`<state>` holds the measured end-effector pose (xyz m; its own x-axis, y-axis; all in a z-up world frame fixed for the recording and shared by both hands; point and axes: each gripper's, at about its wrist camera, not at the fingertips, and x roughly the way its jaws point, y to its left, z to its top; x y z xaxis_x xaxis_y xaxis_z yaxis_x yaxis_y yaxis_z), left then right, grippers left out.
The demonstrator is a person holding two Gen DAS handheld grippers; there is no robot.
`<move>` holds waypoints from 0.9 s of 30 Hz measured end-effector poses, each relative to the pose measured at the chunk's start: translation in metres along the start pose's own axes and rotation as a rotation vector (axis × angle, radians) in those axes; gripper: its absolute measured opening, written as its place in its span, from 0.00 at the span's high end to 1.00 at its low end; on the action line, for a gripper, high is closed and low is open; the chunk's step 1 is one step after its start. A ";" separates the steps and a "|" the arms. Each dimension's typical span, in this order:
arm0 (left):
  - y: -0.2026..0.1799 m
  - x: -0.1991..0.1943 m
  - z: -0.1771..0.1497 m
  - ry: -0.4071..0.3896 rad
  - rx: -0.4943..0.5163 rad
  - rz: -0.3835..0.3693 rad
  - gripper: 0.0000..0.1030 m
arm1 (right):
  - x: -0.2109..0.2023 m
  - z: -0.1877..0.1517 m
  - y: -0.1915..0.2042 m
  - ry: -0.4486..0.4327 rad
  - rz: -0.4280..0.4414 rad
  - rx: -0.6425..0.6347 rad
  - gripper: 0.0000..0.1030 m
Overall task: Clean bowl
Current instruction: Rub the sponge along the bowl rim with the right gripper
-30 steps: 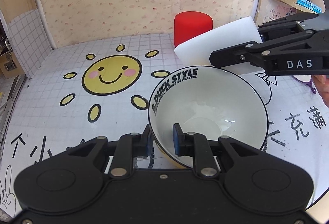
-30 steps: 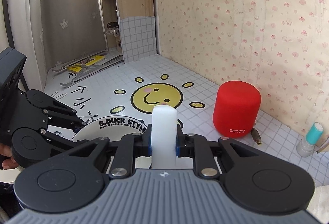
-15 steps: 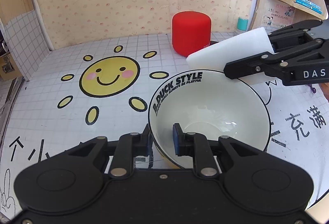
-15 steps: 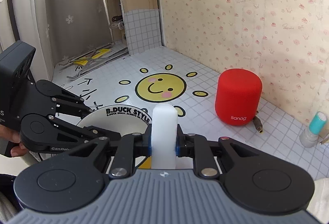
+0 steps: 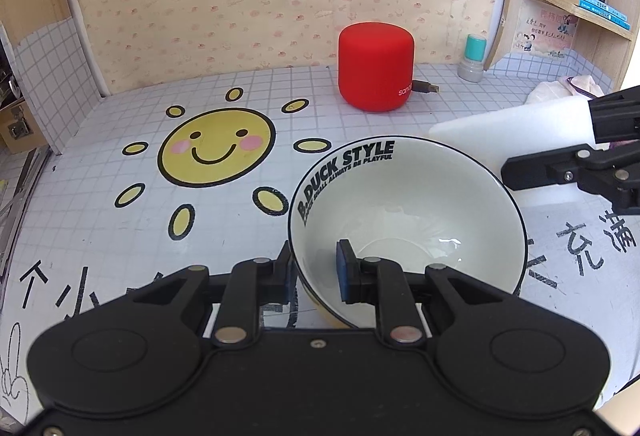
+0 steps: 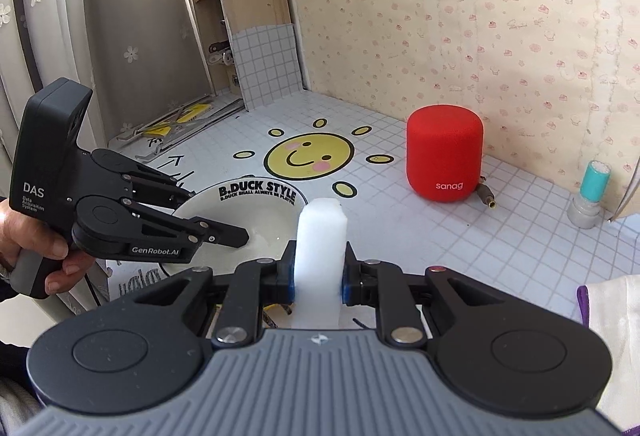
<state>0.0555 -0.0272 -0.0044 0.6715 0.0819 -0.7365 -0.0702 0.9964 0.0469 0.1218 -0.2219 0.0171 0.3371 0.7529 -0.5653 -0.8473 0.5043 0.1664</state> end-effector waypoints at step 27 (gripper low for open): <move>0.003 -0.006 -0.004 0.014 -0.051 0.012 0.79 | 0.036 0.033 0.001 0.001 0.001 -0.024 0.79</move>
<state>0.0479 -0.0248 -0.0024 0.6600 0.0929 -0.7455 -0.1154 0.9931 0.0216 0.1462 -0.1804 0.0233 0.3356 0.7527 -0.5664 -0.8571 0.4935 0.1479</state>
